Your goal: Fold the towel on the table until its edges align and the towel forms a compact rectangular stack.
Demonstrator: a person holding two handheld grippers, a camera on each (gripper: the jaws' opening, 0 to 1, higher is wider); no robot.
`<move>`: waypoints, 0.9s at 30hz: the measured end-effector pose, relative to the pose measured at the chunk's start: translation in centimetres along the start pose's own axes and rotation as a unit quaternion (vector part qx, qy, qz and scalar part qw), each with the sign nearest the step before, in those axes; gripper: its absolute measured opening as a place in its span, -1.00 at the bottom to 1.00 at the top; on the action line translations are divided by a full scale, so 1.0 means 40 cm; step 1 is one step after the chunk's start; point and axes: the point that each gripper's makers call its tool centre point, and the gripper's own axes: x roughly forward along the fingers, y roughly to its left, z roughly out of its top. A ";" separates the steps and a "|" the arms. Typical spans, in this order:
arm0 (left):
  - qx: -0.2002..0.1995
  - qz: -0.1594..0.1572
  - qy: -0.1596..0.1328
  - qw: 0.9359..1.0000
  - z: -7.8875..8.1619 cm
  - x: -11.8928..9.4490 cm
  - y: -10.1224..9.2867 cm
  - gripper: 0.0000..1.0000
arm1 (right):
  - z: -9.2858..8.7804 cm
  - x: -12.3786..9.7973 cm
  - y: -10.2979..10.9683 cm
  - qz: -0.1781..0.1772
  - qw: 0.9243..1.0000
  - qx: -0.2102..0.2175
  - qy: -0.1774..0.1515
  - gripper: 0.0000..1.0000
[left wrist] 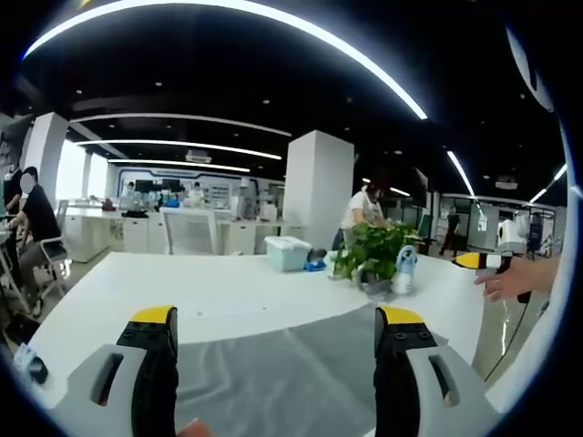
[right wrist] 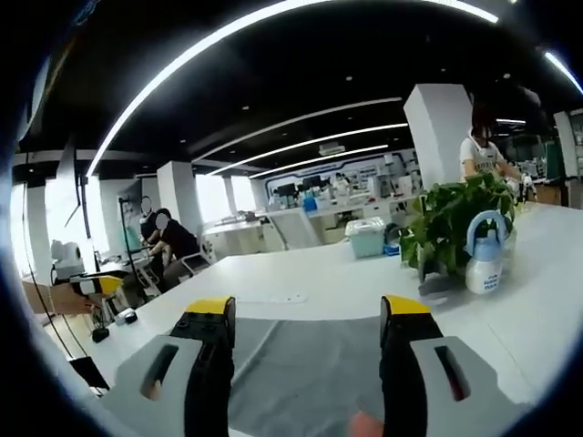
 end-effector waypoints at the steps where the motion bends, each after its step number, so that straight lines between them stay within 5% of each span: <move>1: 0.000 -0.005 0.001 1.000 0.000 0.003 -0.002 0.83 | -0.001 -0.005 -0.005 -0.006 1.000 0.003 0.001 0.25; 16: -0.010 -0.061 0.003 0.998 0.023 0.048 -0.042 0.76 | 0.001 -0.075 -0.055 -0.077 0.997 0.001 0.010 0.04; 27: 0.004 -0.081 0.008 0.997 0.039 0.118 -0.102 0.69 | -0.058 -0.093 -0.160 -0.112 0.993 0.031 0.033 -0.15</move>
